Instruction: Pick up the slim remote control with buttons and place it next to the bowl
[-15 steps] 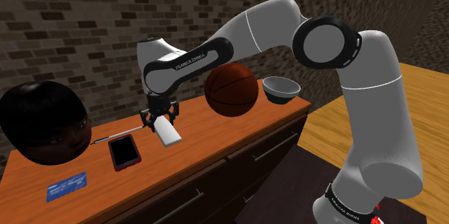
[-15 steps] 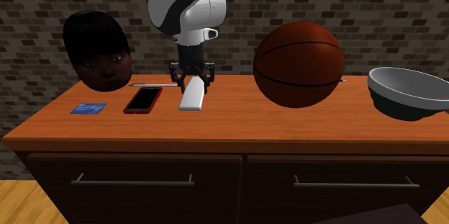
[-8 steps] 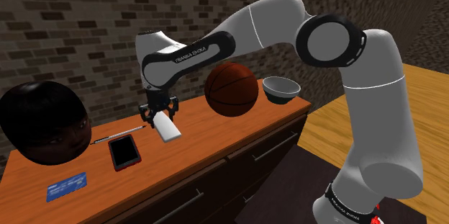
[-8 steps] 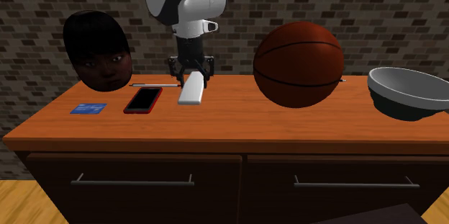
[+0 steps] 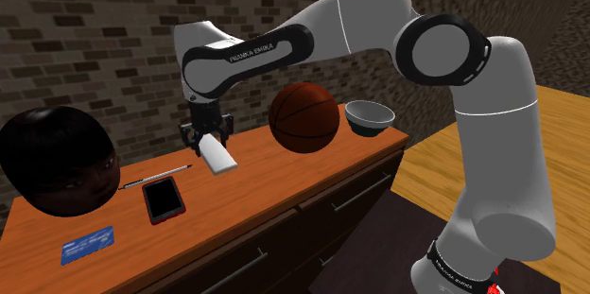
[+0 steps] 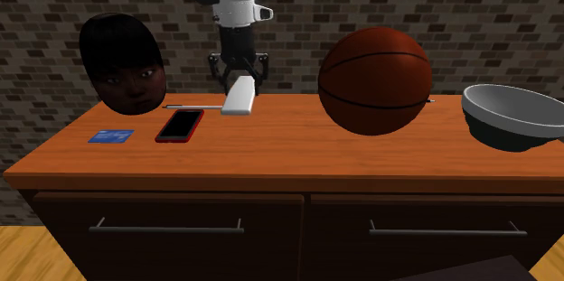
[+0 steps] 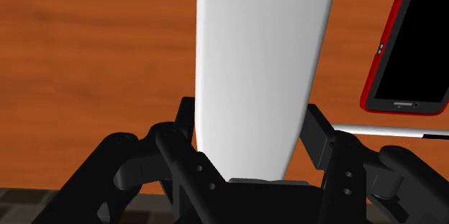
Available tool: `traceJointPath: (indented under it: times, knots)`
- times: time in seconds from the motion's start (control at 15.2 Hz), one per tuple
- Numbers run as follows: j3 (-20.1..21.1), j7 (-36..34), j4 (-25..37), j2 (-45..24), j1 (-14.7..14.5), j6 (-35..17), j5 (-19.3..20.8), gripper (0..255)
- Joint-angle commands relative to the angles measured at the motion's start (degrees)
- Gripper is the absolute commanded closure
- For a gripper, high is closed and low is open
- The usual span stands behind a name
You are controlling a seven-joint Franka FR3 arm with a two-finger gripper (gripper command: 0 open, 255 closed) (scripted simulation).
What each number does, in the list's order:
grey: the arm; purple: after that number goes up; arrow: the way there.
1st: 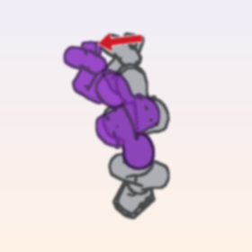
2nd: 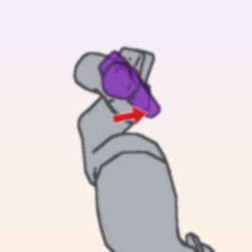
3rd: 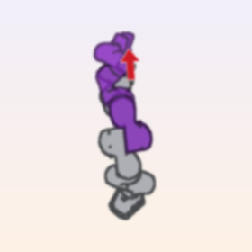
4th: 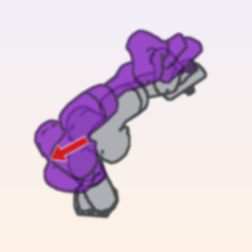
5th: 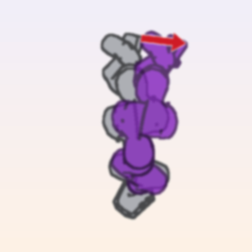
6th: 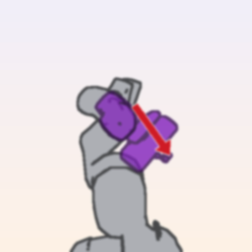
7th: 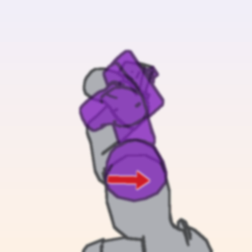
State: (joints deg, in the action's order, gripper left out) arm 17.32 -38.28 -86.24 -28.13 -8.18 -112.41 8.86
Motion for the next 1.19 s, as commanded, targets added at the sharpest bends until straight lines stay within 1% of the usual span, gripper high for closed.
traceJointPath:
  times: [0.0, 0.59, 1.12]
  knots:
    - [0.08, 0.16, 0.71, 0.51, 0.06, 1.20, -0.18, 255]
    - [0.38, 0.60, 5.80, 1.76, -0.12, 7.47, -0.71, 255]
    - [0.53, 0.87, 11.76, 1.92, -0.56, 13.55, -0.88, 255]
